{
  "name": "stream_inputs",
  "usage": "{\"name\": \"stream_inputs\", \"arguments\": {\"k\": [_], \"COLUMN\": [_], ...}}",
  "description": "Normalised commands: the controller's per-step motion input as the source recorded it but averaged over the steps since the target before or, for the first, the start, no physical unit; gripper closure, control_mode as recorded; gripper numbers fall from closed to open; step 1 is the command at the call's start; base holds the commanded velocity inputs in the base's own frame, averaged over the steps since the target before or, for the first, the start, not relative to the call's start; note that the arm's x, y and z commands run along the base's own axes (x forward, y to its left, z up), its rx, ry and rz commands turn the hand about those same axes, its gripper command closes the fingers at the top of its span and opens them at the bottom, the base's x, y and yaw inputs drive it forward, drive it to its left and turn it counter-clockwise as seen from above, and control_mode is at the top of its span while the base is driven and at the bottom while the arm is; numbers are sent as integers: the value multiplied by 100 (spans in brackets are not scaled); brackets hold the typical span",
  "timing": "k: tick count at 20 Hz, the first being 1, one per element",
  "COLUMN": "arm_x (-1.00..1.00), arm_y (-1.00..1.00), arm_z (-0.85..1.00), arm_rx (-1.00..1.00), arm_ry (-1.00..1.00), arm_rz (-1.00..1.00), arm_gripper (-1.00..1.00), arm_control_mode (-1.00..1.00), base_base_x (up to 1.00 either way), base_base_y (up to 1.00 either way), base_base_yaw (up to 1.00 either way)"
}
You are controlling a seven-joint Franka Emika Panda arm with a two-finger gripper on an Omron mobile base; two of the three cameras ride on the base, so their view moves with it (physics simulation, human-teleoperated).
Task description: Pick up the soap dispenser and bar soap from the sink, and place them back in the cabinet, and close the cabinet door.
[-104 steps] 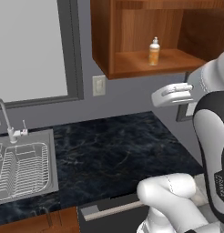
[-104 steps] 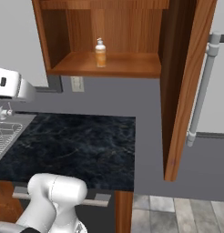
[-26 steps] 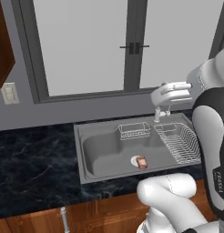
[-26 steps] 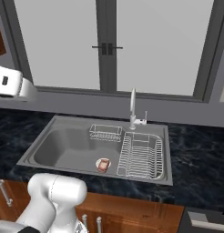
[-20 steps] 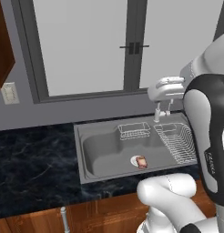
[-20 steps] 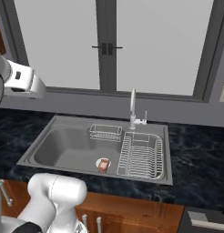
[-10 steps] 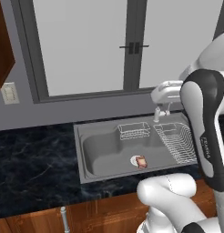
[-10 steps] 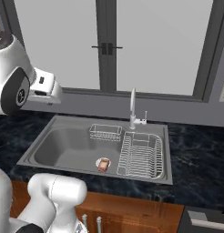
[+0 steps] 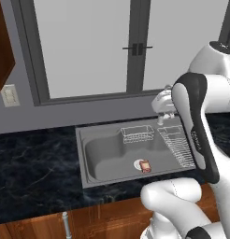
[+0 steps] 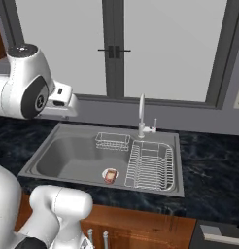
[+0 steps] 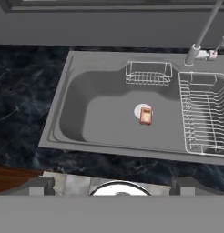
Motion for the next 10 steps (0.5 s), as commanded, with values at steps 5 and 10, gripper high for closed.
{"name": "stream_inputs", "arguments": {"k": [5,10], "arm_x": [36,35], "arm_y": [-1,-3], "arm_z": [-28,-31], "arm_rx": [-6,-7], "arm_ry": [15,16], "arm_rz": [0,0], "arm_gripper": [-100,-100], "arm_control_mode": [-100,-100], "base_base_x": [0,0], "base_base_y": [0,0], "base_base_yaw": [0,0]}}
